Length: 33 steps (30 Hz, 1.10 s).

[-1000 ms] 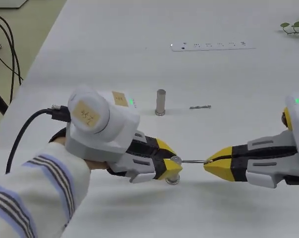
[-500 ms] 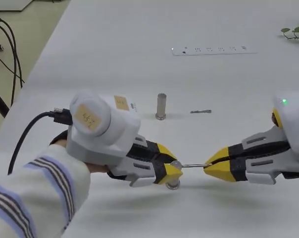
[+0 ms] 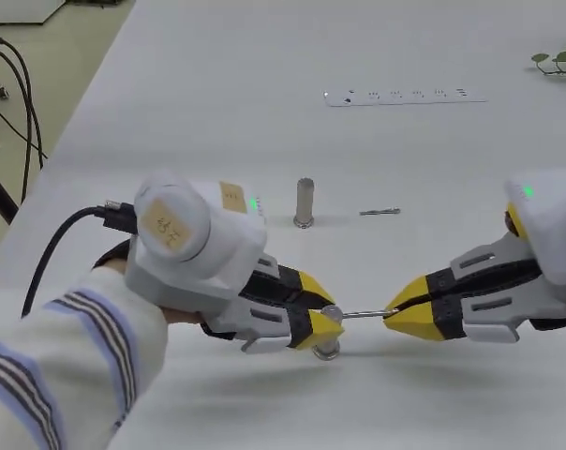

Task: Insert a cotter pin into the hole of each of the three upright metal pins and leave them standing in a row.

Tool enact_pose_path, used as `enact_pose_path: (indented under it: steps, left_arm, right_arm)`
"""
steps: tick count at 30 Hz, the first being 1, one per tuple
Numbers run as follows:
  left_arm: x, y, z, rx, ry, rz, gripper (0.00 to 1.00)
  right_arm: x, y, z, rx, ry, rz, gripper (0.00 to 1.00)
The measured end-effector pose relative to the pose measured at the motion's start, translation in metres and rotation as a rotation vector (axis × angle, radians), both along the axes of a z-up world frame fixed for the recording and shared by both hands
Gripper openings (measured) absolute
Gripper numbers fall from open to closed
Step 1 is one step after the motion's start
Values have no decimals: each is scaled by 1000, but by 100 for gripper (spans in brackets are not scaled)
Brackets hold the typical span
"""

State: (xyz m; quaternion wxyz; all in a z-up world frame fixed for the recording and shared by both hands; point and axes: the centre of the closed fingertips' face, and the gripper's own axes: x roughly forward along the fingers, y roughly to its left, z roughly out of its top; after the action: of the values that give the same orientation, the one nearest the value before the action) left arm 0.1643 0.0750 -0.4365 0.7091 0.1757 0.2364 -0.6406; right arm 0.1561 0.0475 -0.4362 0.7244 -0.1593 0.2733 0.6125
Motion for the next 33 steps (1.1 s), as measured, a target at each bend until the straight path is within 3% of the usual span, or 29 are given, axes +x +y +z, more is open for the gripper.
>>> enact_pose_path:
  steps: [2, 16, 33]
  left_arm:
    - [0, 0, 0, 0, 12, 4, 9]
    - [0, -1, 0, 8, 4, 12, 9]
    - [-3, -6, 0, 25, 11, 39, 9]
  right_arm:
    - [2, 0, 0, 2, 3, 0, 0]
    - [4, 9, -12, 1, 12, 21, 0]
    - [1, 28, -10, 34, 32, 55, 0]
